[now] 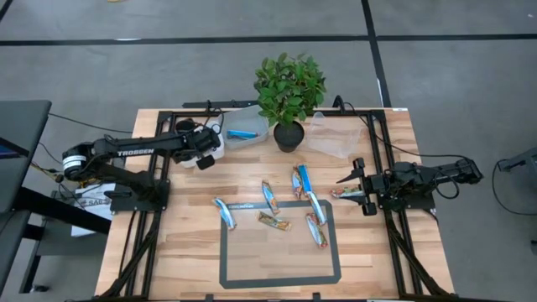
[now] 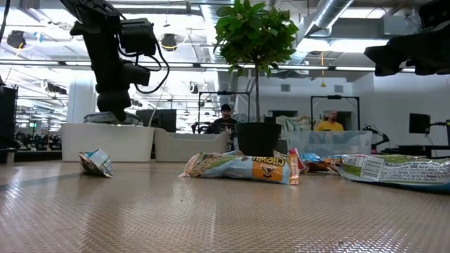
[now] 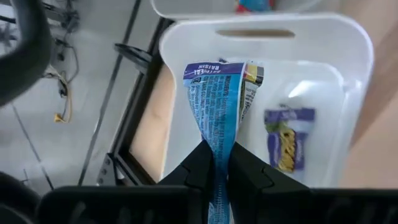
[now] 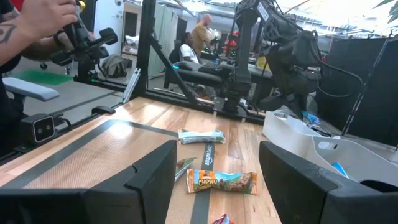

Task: Pick and place Granola Bars by type
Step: Put the blue granola bar into the white bin, then put the yellow granola bar into the transparent bin

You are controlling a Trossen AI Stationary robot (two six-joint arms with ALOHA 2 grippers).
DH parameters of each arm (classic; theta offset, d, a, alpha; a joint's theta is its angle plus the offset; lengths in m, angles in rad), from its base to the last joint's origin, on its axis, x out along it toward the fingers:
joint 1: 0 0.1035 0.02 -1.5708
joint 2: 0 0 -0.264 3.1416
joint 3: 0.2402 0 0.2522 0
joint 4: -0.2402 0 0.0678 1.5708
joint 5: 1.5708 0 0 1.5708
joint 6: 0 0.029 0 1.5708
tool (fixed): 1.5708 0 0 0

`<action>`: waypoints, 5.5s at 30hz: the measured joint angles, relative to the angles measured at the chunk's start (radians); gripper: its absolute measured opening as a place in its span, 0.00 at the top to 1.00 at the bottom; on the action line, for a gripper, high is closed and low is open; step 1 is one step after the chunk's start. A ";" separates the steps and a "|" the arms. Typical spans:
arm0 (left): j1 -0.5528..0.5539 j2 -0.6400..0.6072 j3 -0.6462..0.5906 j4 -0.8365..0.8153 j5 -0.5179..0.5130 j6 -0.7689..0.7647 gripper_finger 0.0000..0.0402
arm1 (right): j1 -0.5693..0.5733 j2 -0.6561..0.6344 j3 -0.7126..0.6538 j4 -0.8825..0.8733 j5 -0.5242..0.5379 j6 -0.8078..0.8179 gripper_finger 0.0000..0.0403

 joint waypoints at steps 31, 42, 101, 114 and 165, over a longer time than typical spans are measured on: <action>-0.268 -0.069 0.000 0.282 0.144 0.428 0.58 | 0.000 0.000 0.000 0.000 0.000 0.000 0.45; -0.409 -0.086 0.000 0.274 0.220 0.570 0.58 | 0.000 0.000 0.000 0.000 0.000 0.000 0.44; -0.718 0.448 0.276 0.538 0.377 0.237 0.58 | 0.000 0.000 0.000 0.000 0.000 0.000 0.44; -0.735 0.598 0.292 0.609 0.382 0.206 0.58 | 0.000 0.000 0.000 0.000 0.000 0.000 0.44; -0.684 0.730 0.400 0.595 0.403 0.210 0.91 | 0.000 0.005 0.000 0.004 0.000 0.000 0.44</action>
